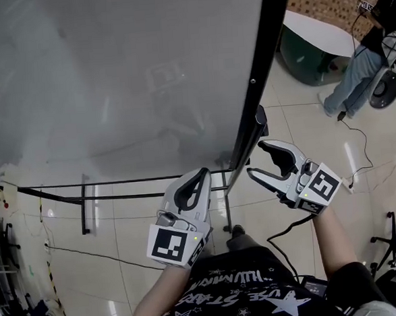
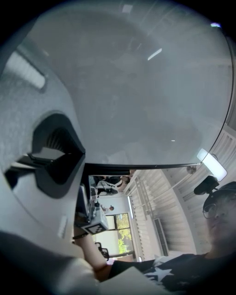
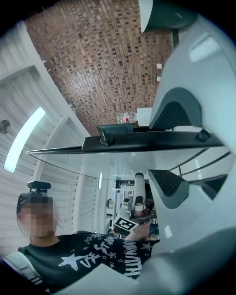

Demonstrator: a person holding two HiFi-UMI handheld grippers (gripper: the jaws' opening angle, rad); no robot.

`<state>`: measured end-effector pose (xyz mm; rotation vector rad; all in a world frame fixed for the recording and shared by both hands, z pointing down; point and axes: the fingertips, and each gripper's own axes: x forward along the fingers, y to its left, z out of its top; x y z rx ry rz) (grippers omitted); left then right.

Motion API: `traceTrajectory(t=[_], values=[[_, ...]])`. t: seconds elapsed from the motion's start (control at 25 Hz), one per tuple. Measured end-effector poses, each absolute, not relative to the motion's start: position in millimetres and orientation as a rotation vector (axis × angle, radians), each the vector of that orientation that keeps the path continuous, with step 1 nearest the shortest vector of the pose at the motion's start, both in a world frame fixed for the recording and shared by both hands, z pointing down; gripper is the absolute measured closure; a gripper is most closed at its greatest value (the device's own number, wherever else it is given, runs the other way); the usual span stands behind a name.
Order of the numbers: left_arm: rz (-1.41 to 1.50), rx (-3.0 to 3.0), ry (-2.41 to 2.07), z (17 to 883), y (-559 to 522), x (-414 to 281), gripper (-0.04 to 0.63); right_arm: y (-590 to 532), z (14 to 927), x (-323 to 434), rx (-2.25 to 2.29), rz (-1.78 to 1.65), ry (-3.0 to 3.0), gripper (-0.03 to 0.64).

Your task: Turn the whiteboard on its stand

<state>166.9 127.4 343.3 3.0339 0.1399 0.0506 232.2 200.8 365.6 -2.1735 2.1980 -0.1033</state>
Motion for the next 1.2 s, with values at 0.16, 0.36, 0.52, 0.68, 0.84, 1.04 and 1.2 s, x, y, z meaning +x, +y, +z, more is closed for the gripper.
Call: traceTrajectory(t=[0.16,0.36,0.52,0.68,0.84,1.04,1.2], values=[[0.035,3.020,0.219,341.3,127.1,159.5,0.592,213.6,355.7,221.1,-2.308,-0.038,2.048,0.353],[0.000,3.005,0.319,334.6,131.8,147.6,0.592,203.3,325.1,176.6,-2.376,0.084,1.955,0.470],[-0.045,3.020,0.388,327.7,134.1,135.3,0.592,184.1,311.3,150.0,-2.379,0.148,1.896,0.511],[-0.076,3.015,0.403,321.1,129.5,120.8,0.592,164.1,308.8,129.8,-2.383,0.156,1.848,0.545],[-0.052,3.012,0.413,325.3,123.2,109.7,0.592,151.1,308.4,123.5,-2.392,0.143,1.769,0.588],[-0.054,3.022,0.360,323.8,108.7,100.2,0.592,134.2,315.2,117.8,-2.423,0.104,1.714,0.605],[-0.070,3.053,0.338,323.7,99.0,93.4,0.592,123.2,323.9,112.8,-2.477,0.079,1.715,0.609]])
